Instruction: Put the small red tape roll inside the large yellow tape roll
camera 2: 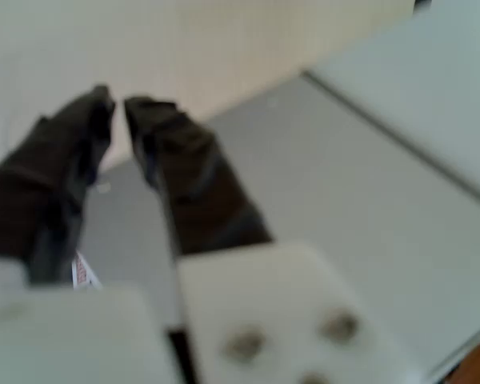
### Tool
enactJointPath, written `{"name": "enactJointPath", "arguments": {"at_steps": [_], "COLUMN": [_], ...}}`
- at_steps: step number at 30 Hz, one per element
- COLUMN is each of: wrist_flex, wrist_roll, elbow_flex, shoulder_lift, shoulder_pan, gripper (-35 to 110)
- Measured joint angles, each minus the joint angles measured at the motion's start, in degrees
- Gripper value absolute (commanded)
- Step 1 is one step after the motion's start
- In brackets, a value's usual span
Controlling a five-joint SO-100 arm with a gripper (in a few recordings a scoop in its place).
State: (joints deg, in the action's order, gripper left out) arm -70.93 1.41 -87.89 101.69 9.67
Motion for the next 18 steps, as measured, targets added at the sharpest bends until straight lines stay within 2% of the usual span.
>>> {"name": "enactJointPath", "arguments": {"at_steps": [12,18], "wrist_flex": [-3.3,-6.6], "wrist_roll": [3.3,3.3], "elbow_flex": [28.2,43.6], "shoulder_lift": [-29.8,-41.4], "shoulder_pan": [4.0,4.8], "gripper": [22,4]}}
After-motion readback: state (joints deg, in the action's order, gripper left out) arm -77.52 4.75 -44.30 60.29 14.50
